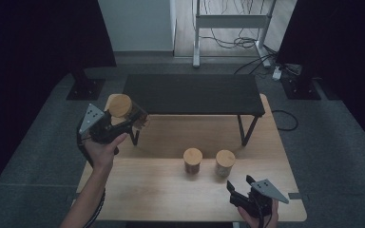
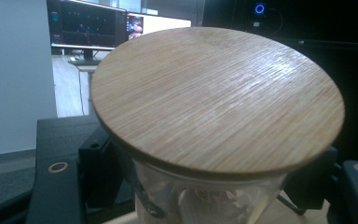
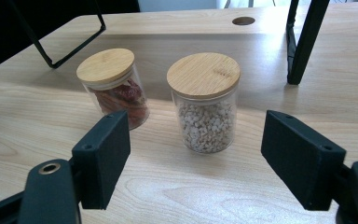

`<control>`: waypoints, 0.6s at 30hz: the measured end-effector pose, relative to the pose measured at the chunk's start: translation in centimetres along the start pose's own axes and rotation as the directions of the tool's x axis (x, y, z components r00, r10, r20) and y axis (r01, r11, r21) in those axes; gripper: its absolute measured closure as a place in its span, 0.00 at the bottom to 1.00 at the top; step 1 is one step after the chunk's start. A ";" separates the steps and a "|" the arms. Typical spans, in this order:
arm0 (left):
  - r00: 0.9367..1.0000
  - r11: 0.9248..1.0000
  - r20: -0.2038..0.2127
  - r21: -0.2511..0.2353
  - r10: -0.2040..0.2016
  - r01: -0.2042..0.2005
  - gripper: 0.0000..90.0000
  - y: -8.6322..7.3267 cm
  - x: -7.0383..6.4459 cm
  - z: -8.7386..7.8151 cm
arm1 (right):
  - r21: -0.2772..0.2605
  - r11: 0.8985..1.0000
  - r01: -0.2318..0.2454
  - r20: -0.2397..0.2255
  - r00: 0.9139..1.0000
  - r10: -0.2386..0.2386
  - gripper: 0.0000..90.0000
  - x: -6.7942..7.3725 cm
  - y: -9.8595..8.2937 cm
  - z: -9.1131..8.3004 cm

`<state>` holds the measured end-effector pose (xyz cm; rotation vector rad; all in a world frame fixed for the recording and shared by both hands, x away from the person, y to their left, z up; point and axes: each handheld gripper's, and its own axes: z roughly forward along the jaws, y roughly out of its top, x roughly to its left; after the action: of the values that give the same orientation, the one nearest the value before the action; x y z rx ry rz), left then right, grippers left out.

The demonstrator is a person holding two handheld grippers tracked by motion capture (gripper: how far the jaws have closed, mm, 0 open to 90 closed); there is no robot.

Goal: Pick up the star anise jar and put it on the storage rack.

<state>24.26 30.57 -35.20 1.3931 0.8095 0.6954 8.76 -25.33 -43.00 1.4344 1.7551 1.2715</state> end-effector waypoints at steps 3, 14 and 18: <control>1.000 1.000 0.000 0.001 -0.003 0.003 0.30 0.1 0.1 0.5 | 0.003 1.000 0.003 -0.011 1.000 -0.003 0.27 0.1 0.0 0.1; 1.000 1.000 -0.005 0.001 -0.006 0.006 0.30 0.8 0.9 2.4 | 0.014 1.000 0.011 -0.045 0.999 -0.010 0.27 0.3 0.0 0.1; 1.000 1.000 -0.016 0.006 -0.004 0.004 0.30 1.0 1.3 3.3 | 0.016 1.000 0.008 -0.045 0.999 -0.007 0.27 0.2 -0.1 0.1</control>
<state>27.77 29.82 -34.25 1.3927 0.8273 0.7023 8.77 -25.13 -43.08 1.4173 1.8024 1.2979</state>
